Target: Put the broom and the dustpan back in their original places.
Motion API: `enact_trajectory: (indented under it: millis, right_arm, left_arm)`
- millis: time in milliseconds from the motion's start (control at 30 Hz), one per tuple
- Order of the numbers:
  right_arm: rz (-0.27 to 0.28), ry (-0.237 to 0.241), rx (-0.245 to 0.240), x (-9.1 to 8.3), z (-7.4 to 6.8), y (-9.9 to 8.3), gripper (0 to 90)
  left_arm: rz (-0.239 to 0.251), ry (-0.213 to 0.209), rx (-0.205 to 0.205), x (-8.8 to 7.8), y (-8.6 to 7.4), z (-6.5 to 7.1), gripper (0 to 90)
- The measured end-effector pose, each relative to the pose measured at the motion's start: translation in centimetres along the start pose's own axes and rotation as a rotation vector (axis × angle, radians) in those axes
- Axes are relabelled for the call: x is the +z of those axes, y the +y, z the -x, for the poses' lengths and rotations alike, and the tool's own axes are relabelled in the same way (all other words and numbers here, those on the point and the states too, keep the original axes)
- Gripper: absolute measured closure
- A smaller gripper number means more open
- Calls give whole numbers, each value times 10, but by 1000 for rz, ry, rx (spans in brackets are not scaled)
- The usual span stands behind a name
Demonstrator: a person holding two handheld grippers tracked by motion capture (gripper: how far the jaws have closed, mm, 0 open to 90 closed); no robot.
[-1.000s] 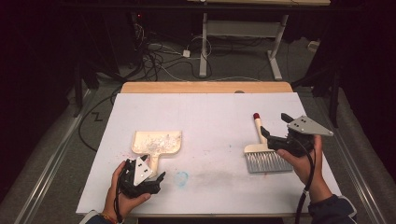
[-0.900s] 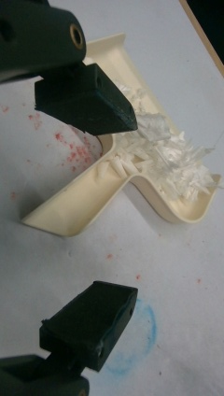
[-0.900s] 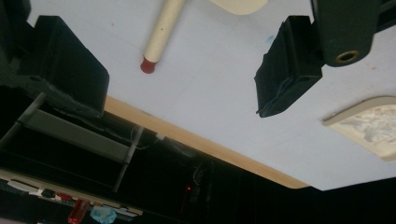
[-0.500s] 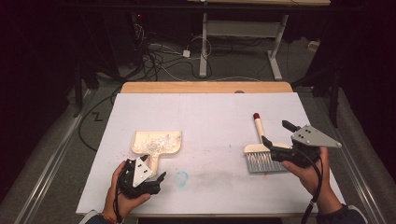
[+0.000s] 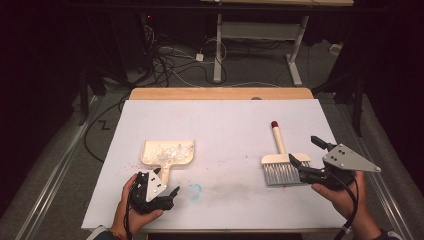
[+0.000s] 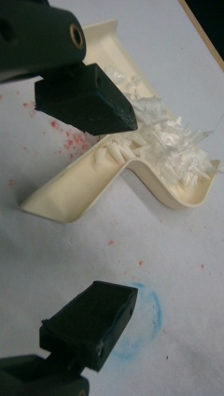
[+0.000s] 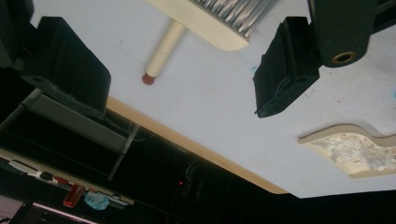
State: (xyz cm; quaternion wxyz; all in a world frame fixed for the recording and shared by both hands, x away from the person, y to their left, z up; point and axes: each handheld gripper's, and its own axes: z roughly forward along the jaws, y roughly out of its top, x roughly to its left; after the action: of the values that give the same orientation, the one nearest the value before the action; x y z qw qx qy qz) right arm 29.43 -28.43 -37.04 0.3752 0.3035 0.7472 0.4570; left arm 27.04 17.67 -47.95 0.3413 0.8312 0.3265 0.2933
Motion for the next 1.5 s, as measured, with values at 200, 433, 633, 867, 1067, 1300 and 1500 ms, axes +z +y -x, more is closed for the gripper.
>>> enact_trajectory:
  millis: [200, 433, 633, 867, 1067, 1300, 1500]
  right_arm:
    - [-32, -7, -25, -4, -3, -5, 193]
    - [-41, -1, -21, -4, -5, -16, 187]
    - [-47, -2, -35, -4, -8, -26, 184]
    - [-54, -1, -56, -2, -11, -41, 184]
    - [-62, 9, -56, -2, -11, -56, 185]
    - [-70, 14, -53, 0, -14, -74, 191]
    - [-100, 17, -55, 1, -19, -92, 188]
  left_arm:
    - [-5, 9, -2, 2, 0, 1, 170]
    - [-1, 8, -1, 1, 0, 0, 170]
    - [-2, 5, 5, 1, 0, 1, 170]
    - [0, -2, 9, 1, 1, 2, 169]
    - [-1, -4, 11, 3, 2, 2, 170]
    - [-2, -11, 11, 6, 2, 2, 170]
    - [-7, -18, 11, 5, 2, 3, 170]
